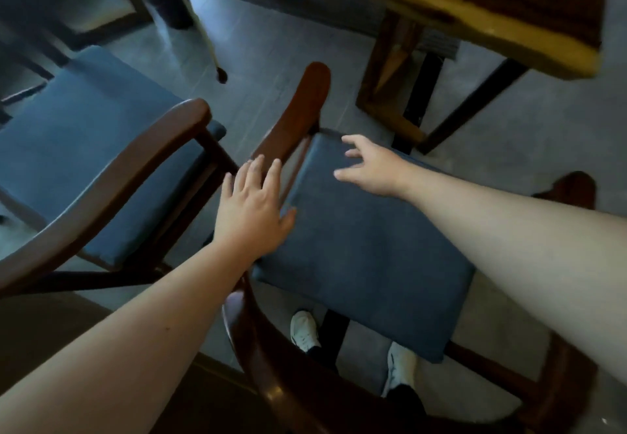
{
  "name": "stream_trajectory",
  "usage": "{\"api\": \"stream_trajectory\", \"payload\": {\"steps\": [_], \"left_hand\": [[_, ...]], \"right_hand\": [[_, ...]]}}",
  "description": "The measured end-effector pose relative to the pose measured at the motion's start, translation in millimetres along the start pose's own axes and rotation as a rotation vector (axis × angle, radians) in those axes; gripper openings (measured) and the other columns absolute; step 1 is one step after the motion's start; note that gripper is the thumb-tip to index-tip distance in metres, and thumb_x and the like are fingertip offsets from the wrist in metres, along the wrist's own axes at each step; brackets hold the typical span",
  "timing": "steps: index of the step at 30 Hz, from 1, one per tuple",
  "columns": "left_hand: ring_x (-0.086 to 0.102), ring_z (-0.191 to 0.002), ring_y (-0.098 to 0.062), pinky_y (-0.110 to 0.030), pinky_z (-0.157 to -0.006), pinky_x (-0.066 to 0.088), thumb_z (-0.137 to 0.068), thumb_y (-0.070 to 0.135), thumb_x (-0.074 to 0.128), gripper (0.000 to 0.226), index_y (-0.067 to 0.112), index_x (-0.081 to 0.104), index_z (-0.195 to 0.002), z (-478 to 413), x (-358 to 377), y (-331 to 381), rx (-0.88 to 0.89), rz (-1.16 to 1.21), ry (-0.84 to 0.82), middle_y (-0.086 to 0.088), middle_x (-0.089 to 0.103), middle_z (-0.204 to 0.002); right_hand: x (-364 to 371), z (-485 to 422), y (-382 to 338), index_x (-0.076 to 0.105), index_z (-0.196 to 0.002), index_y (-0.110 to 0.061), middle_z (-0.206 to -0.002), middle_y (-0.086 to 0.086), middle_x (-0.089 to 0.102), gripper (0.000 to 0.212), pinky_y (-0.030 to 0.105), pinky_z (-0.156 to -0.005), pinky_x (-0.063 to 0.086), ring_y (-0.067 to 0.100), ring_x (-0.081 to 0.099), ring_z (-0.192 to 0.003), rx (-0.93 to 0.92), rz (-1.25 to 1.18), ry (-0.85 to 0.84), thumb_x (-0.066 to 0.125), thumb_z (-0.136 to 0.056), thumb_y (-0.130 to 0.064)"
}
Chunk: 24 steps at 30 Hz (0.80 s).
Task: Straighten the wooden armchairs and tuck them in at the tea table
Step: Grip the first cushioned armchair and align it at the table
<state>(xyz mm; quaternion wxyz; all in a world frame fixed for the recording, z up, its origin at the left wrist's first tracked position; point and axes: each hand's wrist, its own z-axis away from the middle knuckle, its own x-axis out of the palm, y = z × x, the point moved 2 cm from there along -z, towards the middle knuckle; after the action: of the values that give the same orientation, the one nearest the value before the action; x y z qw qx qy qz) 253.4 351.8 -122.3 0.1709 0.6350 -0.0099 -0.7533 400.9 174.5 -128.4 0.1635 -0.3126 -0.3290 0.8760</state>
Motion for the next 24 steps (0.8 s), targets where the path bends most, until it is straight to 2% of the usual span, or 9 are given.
{"api": "stream_trajectory", "payload": {"steps": [1,3,7,12,15,19,21,22,24], "left_hand": [[0.02,-0.141,-0.036,-0.053,-0.115,0.017,-0.087,0.048,0.058,0.08,0.012,0.024,-0.149,4.9,-2.2,9.6,0.061,0.018,0.005,-0.019,0.026,-0.155],[0.029,-0.137,-0.035,-0.05,-0.112,0.027,-0.087,0.046,0.058,0.075,0.011,0.03,-0.147,10.3,-6.3,23.4,0.127,0.04,-0.026,-0.018,0.035,-0.151],[0.044,-0.127,-0.034,-0.049,-0.1,0.041,-0.086,0.039,0.064,0.068,0.007,0.039,-0.141,21.5,-15.5,67.4,0.285,0.09,-0.095,-0.014,0.048,-0.14],[0.051,-0.121,-0.035,-0.048,-0.091,0.047,-0.084,0.037,0.068,0.067,0.007,0.043,-0.139,46.8,-20.4,109.4,0.425,-0.027,-0.131,-0.014,0.053,-0.136],[0.055,-0.116,-0.035,-0.049,-0.09,0.049,-0.083,0.045,0.064,0.068,0.007,0.046,-0.136,68.2,-22.5,118.9,0.465,-0.162,-0.124,-0.014,0.058,-0.13],[0.057,-0.114,-0.034,-0.05,-0.091,0.05,-0.088,0.064,0.041,0.07,0.009,0.051,-0.132,119.0,-29.1,122.0,0.437,-0.2,-0.115,-0.013,0.061,-0.126],[0.058,-0.114,-0.033,-0.049,-0.091,0.049,-0.087,0.07,0.03,0.078,0.01,0.055,-0.129,148.0,-30.0,122.3,0.442,-0.205,-0.135,-0.012,0.063,-0.125],[0.058,-0.115,-0.032,-0.048,-0.091,0.049,-0.087,0.073,0.026,0.081,0.01,0.057,-0.128,162.0,-30.8,124.0,0.452,-0.213,-0.138,-0.011,0.063,-0.124],[0.057,-0.117,-0.031,-0.049,-0.092,0.048,-0.085,0.078,0.022,0.086,0.012,0.058,-0.129,185.2,-31.7,126.0,0.454,-0.198,-0.179,-0.011,0.063,-0.125]], "right_hand": [[-19.6,20.0,16.5,0.027,-0.151,-0.028,-0.143,-0.001,0.046,0.077,0.037,-0.096,0.047,0.022,0.052,-0.125,-0.017,0.162,0.033,0.07,-0.088,-0.04],[-54.5,59.3,48.2,0.03,-0.15,-0.029,-0.15,0.003,0.045,0.075,0.041,-0.105,0.043,0.023,0.05,-0.13,0.023,0.306,0.101,0.069,-0.088,-0.044],[-97.3,160.1,105.1,0.036,-0.147,-0.029,-0.15,0.003,0.045,0.067,0.04,-0.103,0.043,0.02,0.049,-0.131,0.145,0.328,0.179,0.067,-0.089,-0.044],[-89.4,264.6,163.9,0.041,-0.144,-0.028,-0.148,0.001,0.047,0.062,0.036,-0.104,0.042,0.016,0.047,-0.131,0.17,0.319,0.211,0.068,-0.089,-0.039],[-76.4,304.3,183.7,0.039,-0.145,-0.029,-0.15,-0.004,0.042,0.062,0.033,-0.108,0.037,0.012,0.04,-0.136,0.117,0.273,0.172,0.068,-0.091,-0.032],[-40.1,343.7,198.6,0.036,-0.147,-0.034,-0.153,-0.011,0.037,0.072,0.02,-0.112,0.024,0.0,0.03,-0.138,-0.107,0.299,-0.009,0.069,-0.085,-0.019],[-14.7,356.4,202.3,0.028,-0.15,-0.033,-0.151,-0.017,0.028,0.081,0.014,-0.113,0.012,-0.002,0.022,-0.139,-0.23,0.398,-0.106,0.07,-0.082,-0.027],[-2.3,359.6,205.5,0.024,-0.152,-0.033,-0.152,-0.016,0.026,0.084,0.015,-0.115,0.009,0.0,0.02,-0.141,-0.264,0.446,-0.129,0.07,-0.081,-0.034],[18.3,359.2,213.8,0.02,-0.153,-0.032,-0.156,-0.011,0.026,0.089,0.027,-0.12,0.006,0.006,0.018,-0.145,-0.282,0.519,-0.154,0.069,-0.08,-0.046]]}}
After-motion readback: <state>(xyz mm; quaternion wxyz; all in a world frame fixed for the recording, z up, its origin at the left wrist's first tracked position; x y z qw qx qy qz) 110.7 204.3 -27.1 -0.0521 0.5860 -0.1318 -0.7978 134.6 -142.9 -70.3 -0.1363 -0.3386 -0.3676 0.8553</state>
